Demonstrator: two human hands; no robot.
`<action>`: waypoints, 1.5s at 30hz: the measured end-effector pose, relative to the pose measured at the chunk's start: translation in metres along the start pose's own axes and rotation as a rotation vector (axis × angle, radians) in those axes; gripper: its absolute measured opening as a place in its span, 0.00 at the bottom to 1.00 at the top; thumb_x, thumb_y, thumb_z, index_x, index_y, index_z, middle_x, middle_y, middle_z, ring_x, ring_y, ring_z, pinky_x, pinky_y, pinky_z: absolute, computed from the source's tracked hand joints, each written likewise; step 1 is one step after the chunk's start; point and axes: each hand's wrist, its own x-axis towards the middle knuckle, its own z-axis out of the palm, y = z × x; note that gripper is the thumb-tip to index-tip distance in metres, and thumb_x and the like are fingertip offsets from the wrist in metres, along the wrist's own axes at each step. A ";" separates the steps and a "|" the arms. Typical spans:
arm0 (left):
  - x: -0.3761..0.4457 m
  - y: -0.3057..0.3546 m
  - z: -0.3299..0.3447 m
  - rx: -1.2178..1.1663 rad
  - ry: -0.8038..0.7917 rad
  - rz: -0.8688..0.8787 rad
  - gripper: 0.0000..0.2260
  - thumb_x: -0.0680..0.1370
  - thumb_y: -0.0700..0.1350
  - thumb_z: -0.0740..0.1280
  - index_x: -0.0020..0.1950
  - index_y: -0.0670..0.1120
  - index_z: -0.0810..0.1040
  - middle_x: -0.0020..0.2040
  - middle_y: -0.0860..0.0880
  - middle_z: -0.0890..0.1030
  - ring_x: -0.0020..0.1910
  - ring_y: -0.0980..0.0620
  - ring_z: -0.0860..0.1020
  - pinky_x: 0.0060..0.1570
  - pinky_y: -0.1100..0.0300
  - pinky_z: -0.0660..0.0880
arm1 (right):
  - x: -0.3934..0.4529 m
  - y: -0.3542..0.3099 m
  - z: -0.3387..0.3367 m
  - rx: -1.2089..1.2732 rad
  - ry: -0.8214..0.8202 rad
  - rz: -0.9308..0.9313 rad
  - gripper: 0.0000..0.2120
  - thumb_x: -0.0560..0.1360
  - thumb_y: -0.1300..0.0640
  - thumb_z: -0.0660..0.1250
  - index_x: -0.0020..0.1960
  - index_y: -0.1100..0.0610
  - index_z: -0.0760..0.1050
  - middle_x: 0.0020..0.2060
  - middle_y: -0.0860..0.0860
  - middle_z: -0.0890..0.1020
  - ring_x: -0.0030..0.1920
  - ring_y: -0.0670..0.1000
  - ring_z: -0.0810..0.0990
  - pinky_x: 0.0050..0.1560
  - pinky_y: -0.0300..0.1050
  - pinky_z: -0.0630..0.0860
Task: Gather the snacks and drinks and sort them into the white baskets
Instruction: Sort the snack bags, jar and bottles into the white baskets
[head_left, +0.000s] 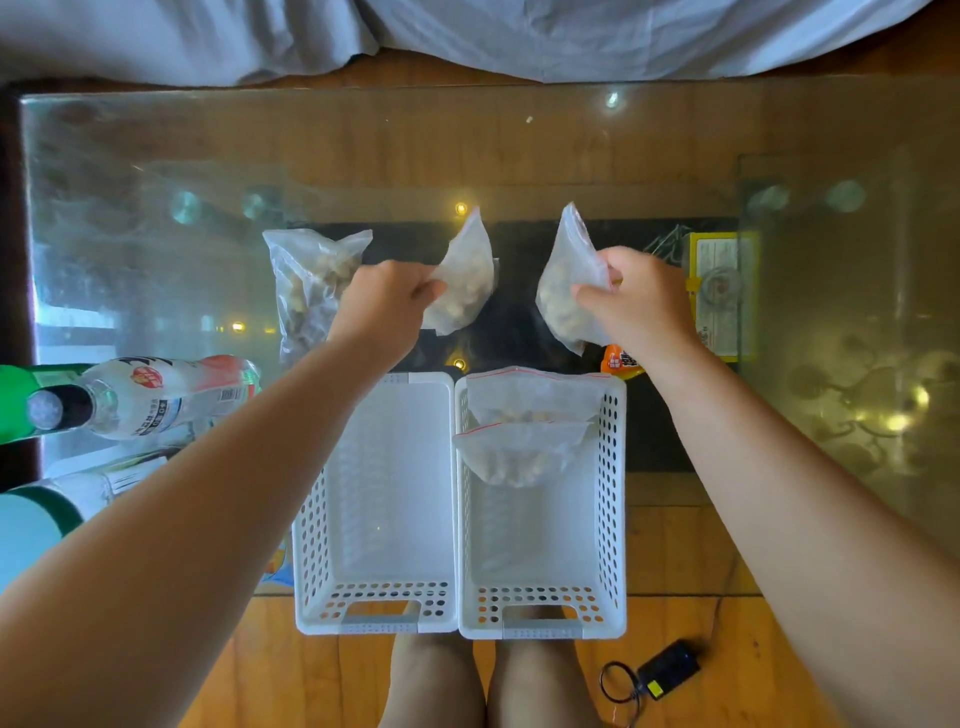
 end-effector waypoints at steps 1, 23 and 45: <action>-0.003 0.001 -0.003 -0.005 0.025 0.016 0.14 0.80 0.43 0.59 0.37 0.41 0.74 0.26 0.50 0.66 0.29 0.48 0.66 0.27 0.60 0.58 | 0.001 0.000 0.001 -0.009 -0.016 0.010 0.10 0.76 0.56 0.62 0.54 0.59 0.77 0.42 0.50 0.75 0.44 0.50 0.75 0.31 0.33 0.65; -0.226 0.033 -0.093 0.109 0.145 0.537 0.15 0.72 0.39 0.65 0.54 0.52 0.83 0.49 0.52 0.85 0.45 0.48 0.84 0.36 0.54 0.81 | -0.192 -0.042 -0.072 0.199 0.480 -0.317 0.12 0.79 0.60 0.58 0.53 0.60 0.79 0.40 0.45 0.77 0.42 0.39 0.72 0.39 0.22 0.65; -0.256 0.005 0.121 0.219 -0.349 0.216 0.12 0.75 0.35 0.63 0.54 0.50 0.75 0.47 0.48 0.80 0.46 0.45 0.79 0.38 0.58 0.67 | -0.241 0.037 0.057 -0.031 -0.170 -0.261 0.13 0.78 0.57 0.61 0.59 0.53 0.79 0.53 0.52 0.84 0.53 0.53 0.81 0.51 0.44 0.77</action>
